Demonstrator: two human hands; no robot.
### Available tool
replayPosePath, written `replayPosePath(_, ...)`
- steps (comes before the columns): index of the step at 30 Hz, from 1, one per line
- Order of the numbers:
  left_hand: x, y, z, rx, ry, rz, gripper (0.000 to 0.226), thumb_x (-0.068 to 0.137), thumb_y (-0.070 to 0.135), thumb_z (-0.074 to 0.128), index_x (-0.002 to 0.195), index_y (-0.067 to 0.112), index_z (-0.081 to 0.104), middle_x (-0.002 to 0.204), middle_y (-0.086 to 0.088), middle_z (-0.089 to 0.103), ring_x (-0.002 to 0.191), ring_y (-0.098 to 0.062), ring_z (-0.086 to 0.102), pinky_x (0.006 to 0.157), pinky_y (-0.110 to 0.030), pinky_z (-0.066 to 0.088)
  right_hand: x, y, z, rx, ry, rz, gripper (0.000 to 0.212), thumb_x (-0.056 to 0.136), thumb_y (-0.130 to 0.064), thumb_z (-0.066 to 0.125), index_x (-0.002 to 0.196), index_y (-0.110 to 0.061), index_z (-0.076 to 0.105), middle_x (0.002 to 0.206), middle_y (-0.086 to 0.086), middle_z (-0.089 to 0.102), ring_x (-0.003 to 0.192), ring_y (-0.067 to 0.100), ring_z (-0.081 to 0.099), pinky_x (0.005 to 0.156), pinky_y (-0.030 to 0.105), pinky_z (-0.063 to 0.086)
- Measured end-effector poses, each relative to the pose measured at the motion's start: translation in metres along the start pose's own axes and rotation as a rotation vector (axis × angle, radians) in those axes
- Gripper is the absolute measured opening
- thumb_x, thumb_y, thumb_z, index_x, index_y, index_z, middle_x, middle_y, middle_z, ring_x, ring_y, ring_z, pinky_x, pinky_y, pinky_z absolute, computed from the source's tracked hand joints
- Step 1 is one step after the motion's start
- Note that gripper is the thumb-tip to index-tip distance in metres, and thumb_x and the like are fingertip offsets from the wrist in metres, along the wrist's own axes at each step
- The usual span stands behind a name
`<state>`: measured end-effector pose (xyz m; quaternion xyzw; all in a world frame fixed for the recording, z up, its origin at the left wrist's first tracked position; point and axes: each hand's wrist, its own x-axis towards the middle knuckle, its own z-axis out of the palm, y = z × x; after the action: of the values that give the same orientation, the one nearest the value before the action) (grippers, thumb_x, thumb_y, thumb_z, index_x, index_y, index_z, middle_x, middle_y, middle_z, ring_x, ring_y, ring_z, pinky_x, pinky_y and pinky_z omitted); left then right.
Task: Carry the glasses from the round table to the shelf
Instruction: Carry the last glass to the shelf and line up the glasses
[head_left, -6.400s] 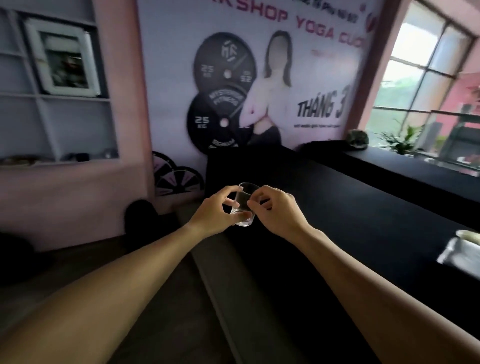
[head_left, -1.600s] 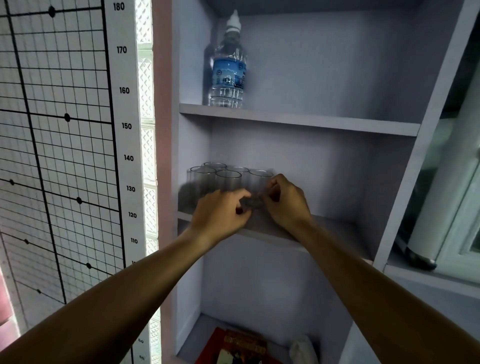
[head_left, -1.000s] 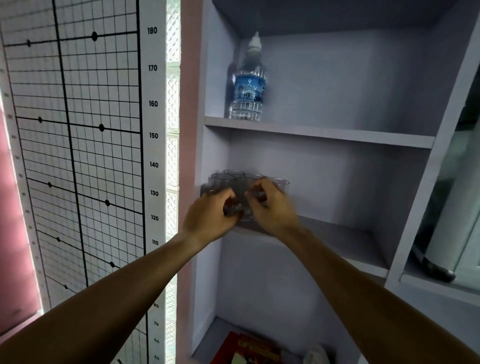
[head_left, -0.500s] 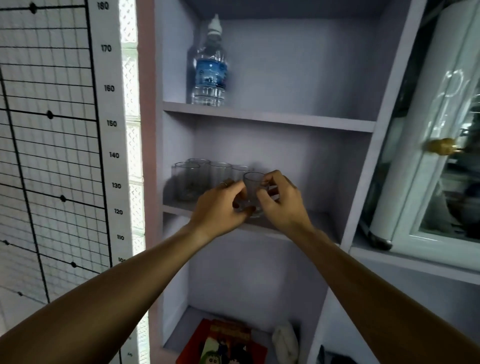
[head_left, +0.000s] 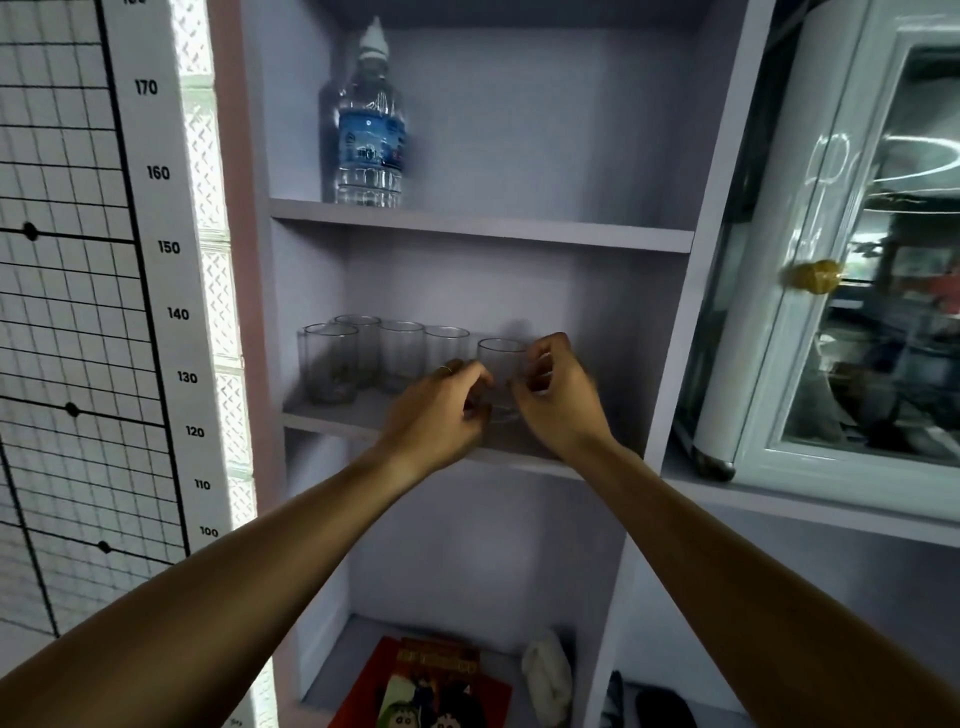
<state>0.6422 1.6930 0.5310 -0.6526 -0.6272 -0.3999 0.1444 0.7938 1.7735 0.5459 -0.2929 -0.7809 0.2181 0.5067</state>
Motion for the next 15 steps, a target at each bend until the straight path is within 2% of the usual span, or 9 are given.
replayPosePath(2,0.000,0.000,0.000,0.015,-0.040,-0.003,0.029,0.085,0.022,0.058,0.113,0.028,0.060,0.112,0.004,0.065,0.094,-0.020,0.067,0.072,-0.039,0.057,0.002,0.002,0.003,-0.073,-0.009,0.006,0.027,0.083,-0.006,0.070,0.098,-0.023,0.055,0.086,-0.005,0.062,0.078,0.011,0.062,0.068,0.029,0.059)
replayPosePath(6,-0.002,0.002,-0.001,0.072,-0.081,0.004,0.041,0.086,0.022,0.058,0.126,0.022,0.058,0.125,-0.004,0.062,0.103,-0.028,0.065,0.079,-0.041,0.056,0.004,0.006,0.009,-0.088,-0.045,0.039,0.026,0.086,-0.007,0.066,0.108,-0.020,0.062,0.098,-0.005,0.067,0.086,0.011,0.066,0.076,0.026,0.059)
replayPosePath(15,-0.003,0.003,-0.005,0.042,-0.070,-0.044,0.053,0.082,0.022,0.063,0.135,0.021,0.055,0.127,-0.009,0.066,0.112,-0.033,0.062,0.087,-0.040,0.053,0.005,0.006,0.014,-0.124,-0.084,0.015,0.028,0.090,-0.011,0.063,0.114,-0.022,0.070,0.105,-0.001,0.074,0.092,0.016,0.068,0.081,0.024,0.054)
